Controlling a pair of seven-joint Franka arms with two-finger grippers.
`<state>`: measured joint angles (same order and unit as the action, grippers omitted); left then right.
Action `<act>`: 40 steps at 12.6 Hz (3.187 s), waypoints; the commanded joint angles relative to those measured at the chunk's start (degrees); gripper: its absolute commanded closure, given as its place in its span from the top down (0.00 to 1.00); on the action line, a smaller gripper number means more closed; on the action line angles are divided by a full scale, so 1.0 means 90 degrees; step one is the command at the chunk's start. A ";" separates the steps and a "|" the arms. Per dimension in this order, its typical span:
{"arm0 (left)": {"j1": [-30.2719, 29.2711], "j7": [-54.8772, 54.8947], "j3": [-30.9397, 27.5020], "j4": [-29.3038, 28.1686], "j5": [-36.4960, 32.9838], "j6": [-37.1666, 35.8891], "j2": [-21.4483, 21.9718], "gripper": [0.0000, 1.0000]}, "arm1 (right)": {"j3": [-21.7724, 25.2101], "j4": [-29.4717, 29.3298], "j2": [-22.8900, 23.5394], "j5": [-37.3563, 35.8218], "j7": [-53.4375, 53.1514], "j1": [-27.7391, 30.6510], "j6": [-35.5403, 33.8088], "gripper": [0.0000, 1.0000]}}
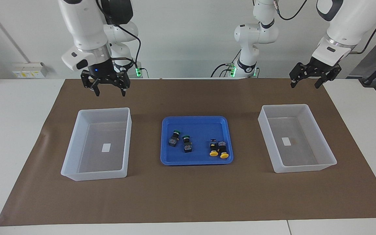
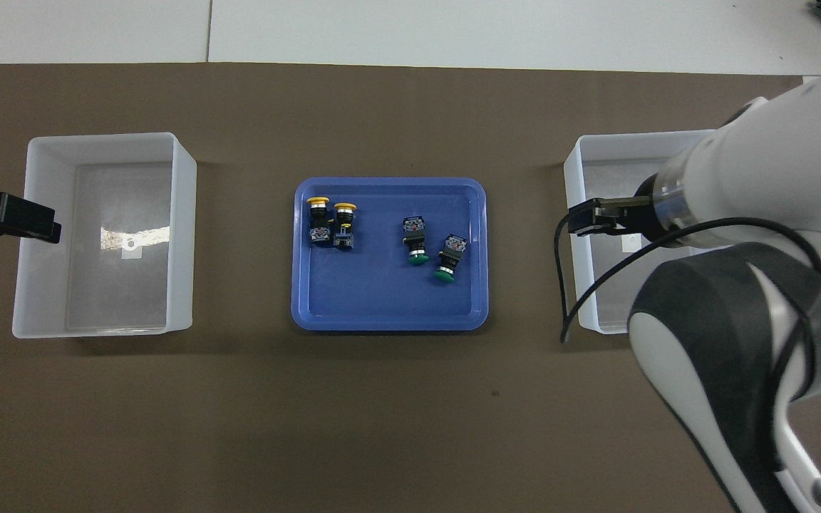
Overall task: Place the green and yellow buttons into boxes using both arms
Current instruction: 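Reach the right gripper into the blue tray and grasp a green button, then carry the green button to the nearby clear box and release it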
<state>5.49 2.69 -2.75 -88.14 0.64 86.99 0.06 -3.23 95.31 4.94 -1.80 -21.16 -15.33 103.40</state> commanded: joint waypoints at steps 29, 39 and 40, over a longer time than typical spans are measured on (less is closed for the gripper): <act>-0.0043 -0.0055 0.0012 -0.0099 0.0115 -0.0056 0.0120 1.00 | 0.0047 -0.0248 0.2374 -0.1059 -0.1653 -0.1550 0.3064 0.00; -0.0043 -0.0055 0.0012 -0.0099 0.0115 -0.0056 0.0120 1.00 | 0.0027 0.0258 0.1239 -0.1030 0.1897 0.1202 0.2222 0.00; -0.0043 -0.0055 0.0012 -0.0099 0.0115 -0.0056 0.0120 1.00 | 0.0018 0.0444 0.1200 -0.0943 0.2356 0.1476 0.2280 0.00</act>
<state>5.49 2.67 -2.75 -88.14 0.64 86.98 0.06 -2.03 95.22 17.60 -10.53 -6.36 -6.13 122.63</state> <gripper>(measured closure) 0.000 0.670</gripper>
